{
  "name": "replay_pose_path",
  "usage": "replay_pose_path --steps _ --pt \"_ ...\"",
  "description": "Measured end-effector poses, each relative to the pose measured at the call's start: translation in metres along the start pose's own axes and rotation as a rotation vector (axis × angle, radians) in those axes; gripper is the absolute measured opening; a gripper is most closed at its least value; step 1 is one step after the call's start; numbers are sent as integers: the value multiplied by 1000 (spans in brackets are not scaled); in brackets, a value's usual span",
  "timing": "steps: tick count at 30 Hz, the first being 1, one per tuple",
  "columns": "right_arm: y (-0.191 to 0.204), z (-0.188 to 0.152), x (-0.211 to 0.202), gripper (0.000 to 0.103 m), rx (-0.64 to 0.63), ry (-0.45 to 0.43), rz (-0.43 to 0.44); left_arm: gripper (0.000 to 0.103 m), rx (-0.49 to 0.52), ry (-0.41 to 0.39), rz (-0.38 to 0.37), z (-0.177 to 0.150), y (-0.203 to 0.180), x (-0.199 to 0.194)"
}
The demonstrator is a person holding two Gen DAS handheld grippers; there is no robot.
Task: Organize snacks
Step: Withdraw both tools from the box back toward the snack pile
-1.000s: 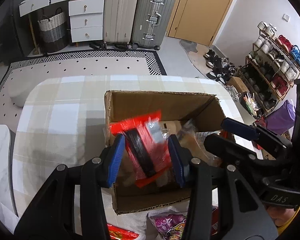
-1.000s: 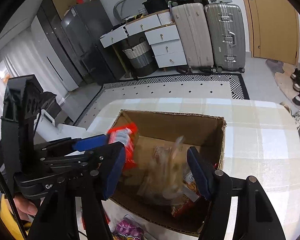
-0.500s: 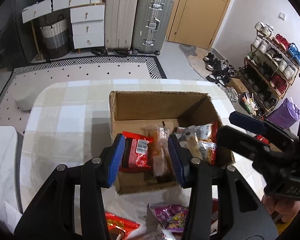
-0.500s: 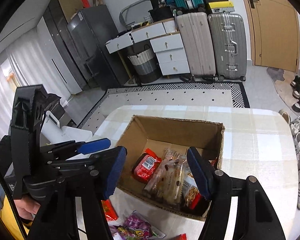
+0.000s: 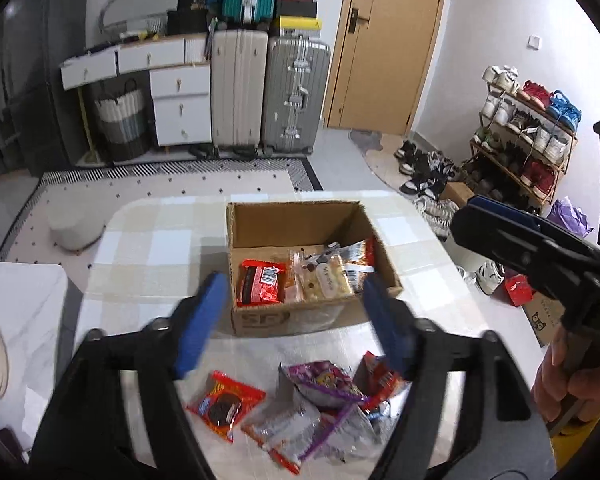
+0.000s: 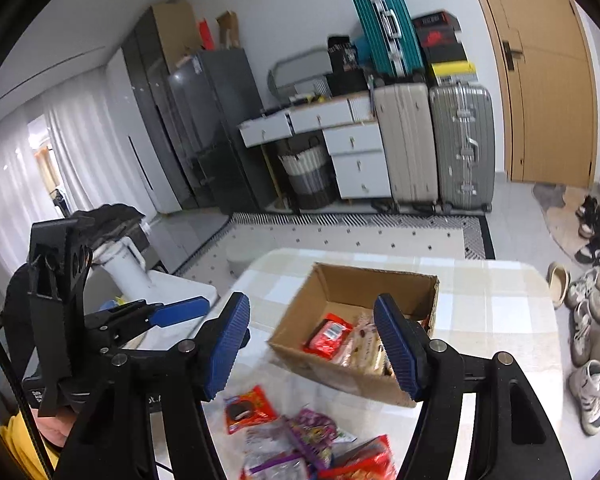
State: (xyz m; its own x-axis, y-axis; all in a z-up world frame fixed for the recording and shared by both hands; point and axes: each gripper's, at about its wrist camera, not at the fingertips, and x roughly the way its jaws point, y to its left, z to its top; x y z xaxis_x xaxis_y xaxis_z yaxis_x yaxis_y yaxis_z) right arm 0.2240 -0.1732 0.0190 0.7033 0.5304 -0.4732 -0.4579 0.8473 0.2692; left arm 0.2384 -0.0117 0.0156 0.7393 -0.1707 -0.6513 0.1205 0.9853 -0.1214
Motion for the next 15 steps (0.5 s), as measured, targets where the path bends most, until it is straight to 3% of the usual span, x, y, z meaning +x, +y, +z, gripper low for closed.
replay_pose_path --steps 2,6,11,14,15 --pt "11 -5 -21 75 -7 -31 16 83 -2 -40 1 -9 -5 -30" --pt "38 -13 -62 76 -59 -72 41 83 6 -79 3 -24 -13 -78" --pt "72 -23 -108 85 -91 -137 68 87 2 -136 1 -45 -21 -135" --pt "89 -35 -131 89 -110 -174 81 94 -13 -177 8 -58 -18 -166" --pt "94 -42 -139 91 -116 -192 82 101 -20 -191 10 -63 -16 -177"
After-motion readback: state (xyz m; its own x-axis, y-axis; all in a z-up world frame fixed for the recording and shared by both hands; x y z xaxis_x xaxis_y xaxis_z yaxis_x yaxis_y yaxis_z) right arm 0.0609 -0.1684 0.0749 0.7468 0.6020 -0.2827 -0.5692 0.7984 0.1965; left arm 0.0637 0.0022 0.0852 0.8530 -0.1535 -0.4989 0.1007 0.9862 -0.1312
